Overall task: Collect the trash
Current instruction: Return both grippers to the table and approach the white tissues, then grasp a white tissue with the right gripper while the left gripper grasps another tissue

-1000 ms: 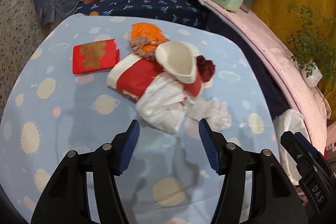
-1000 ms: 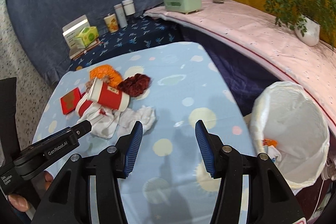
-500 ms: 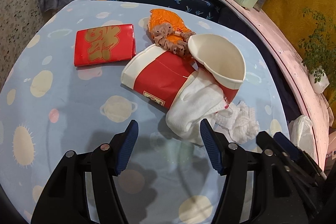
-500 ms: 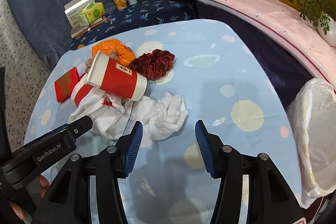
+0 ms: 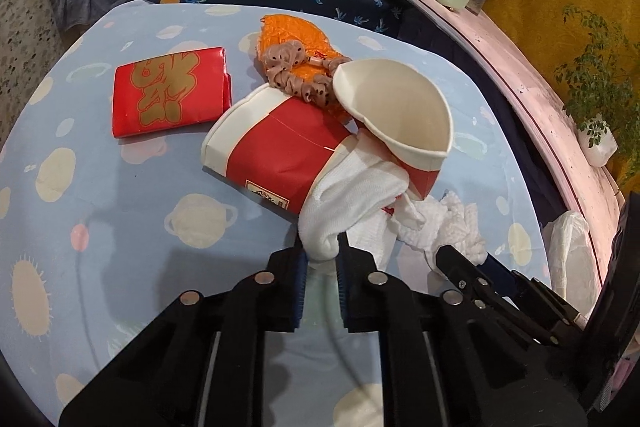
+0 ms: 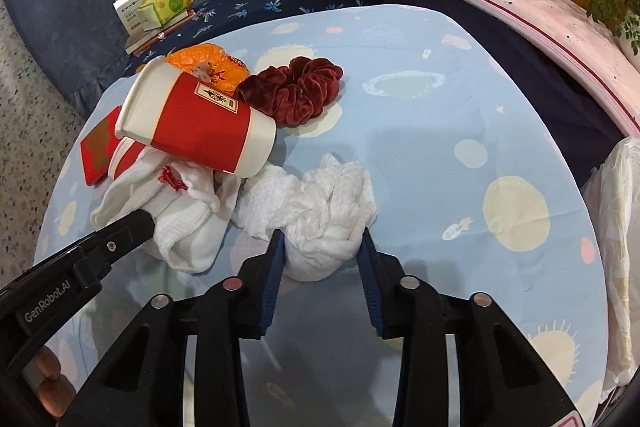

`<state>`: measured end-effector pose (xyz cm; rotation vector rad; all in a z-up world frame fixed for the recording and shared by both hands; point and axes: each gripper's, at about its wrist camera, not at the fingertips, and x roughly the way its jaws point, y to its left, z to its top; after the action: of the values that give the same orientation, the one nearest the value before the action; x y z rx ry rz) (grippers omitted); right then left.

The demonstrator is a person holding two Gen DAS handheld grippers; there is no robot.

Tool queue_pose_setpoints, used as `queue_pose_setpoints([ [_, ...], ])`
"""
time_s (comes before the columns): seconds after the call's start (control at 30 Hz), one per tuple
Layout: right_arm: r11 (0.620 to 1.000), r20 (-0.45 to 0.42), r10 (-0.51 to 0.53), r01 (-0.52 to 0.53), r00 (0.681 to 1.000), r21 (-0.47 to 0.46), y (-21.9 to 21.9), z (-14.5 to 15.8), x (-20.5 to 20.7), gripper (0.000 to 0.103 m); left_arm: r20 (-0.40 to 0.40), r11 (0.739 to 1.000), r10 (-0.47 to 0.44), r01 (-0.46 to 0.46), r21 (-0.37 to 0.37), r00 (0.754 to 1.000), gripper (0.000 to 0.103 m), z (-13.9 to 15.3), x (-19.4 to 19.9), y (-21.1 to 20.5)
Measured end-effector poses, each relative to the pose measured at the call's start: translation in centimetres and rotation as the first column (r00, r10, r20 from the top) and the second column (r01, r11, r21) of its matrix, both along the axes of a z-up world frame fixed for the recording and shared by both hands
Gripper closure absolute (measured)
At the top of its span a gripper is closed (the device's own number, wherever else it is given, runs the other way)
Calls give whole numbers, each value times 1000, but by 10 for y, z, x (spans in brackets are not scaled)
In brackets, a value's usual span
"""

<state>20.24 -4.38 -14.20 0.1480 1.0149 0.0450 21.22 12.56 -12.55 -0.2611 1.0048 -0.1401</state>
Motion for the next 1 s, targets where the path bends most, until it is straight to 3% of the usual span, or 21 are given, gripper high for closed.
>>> queue_pose_setpoints([
  [0.17,1000,30,-8,8,1000,10,-5,12,-7,83,18,1000,-9,9,-1,1000,95,11,-6,-4],
  [0.5,998,144,-48,43,988,42,-33,66,-31,84,88,999,-42,44,-16,995,96,51,-28,-23],
  [0.77,993,249,-108,94,963,65,-68,115,-61,84,180,994,-105,109,-11,978,96,100,-50,-60],
  [1.0,985,301,-169,150,939,86,-106,139,-87,84,229,984,-178,180,10,957,96,128,-66,-103],
])
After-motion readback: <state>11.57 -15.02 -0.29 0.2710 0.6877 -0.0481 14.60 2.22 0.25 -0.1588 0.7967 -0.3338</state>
